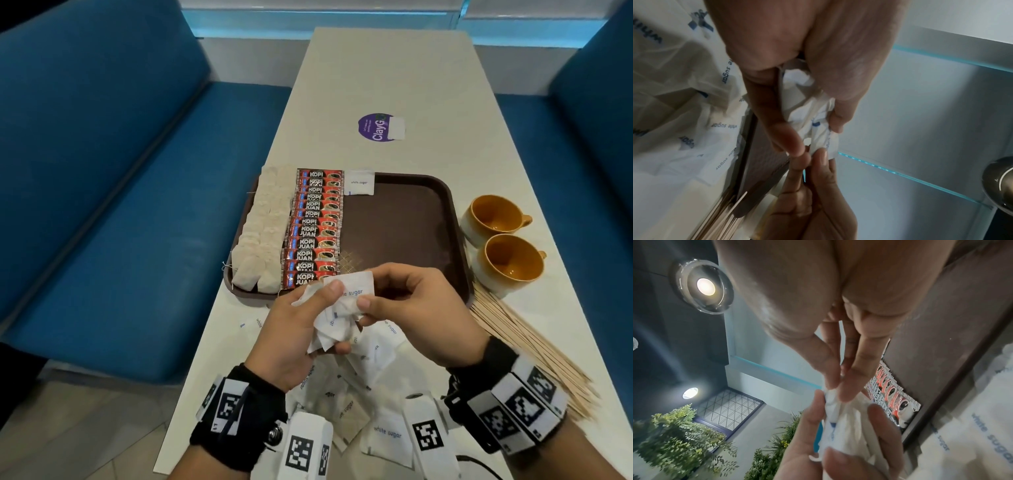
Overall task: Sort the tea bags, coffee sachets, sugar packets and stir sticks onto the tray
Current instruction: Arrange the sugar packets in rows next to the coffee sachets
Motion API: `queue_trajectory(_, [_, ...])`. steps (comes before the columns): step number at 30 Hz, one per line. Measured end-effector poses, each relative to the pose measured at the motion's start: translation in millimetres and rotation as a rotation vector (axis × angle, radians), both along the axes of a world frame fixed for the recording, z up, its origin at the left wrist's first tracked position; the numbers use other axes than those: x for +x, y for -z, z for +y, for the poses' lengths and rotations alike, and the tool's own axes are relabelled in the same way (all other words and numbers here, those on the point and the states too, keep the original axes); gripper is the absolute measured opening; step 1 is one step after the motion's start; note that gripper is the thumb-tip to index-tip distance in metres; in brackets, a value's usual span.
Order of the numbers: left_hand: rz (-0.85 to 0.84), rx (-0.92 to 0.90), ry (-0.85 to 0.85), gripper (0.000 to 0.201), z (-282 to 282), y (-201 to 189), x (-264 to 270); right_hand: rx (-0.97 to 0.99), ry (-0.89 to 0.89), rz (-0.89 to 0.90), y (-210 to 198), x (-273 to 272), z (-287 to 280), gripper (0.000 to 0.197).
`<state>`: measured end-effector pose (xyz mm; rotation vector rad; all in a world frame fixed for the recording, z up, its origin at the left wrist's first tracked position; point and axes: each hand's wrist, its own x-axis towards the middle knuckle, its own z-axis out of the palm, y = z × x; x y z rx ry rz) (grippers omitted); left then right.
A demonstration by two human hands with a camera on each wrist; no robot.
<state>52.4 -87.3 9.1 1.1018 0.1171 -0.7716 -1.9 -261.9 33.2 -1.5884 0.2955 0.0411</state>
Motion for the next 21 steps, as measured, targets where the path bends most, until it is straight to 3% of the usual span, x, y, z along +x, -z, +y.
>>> queue_trajectory(7, [0.057, -0.004, 0.0, 0.045, 1.1, 4.5, 4.0, 0.151, 0.003, 0.042, 3.9, 5.5, -5.2, 0.019])
queue_trajectory(11, [0.093, -0.046, -0.053, 0.036, 3.4, 8.2, 10.9, 0.19, 0.078, 0.11, 2.5, 26.6, -19.2, 0.012])
queue_trajectory(16, [0.104, -0.009, -0.092, 0.03, 10.5, 17.2, 24.8, 0.053, 0.225, 0.07, 7.3, 86.5, -57.5, 0.011])
queue_trajectory(21, [0.132, -0.013, -0.057, 0.034, 11.8, 22.1, 25.1, -0.159, 0.272, 0.177, 51.0, 161.0, -93.3, 0.009])
